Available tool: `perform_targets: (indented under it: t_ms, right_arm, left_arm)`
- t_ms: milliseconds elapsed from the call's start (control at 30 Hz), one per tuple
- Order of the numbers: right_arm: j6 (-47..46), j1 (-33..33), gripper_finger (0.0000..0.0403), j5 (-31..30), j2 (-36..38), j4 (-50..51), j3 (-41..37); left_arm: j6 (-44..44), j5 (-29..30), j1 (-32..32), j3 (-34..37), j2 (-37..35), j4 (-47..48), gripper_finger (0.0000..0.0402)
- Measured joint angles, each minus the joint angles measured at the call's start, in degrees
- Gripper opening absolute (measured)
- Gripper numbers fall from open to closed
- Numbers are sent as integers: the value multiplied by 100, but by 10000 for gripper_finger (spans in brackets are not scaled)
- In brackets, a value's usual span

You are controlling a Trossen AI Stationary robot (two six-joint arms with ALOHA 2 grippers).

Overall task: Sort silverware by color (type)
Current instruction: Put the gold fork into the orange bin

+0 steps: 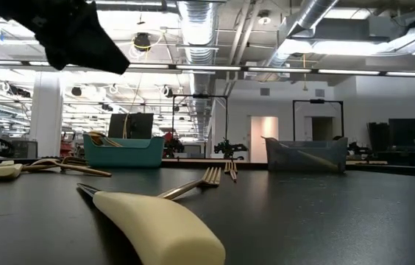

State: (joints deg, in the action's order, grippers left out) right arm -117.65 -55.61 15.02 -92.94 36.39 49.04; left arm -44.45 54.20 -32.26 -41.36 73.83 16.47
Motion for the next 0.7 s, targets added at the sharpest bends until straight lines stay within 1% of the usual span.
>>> perform_targets:
  t_ms: [133,333,500,600,667,700]
  right_arm:
    - [-174,-51,202,-19,-230,-329,12]
    - [-194,-51,139,14,-234,-501,2]
    - [193,-53,93,-63,-208,-372,-3]
    - [483,38,56,-85,-208,-332,-3]
    - [704,117,32,-286,-164,-271,11]
    - [841,146,23,-589,-107,-276,24]
  left_arm:
    - [184,5,6,0,-116,-46,112]
    - [296,26,19,0,-164,-79,112]
    - [326,32,19,0,-164,-99,112]
    - [326,32,19,0,-164,-107,112]
    - [347,26,19,0,-164,-171,112]
    - [440,25,19,0,-164,-254,112]
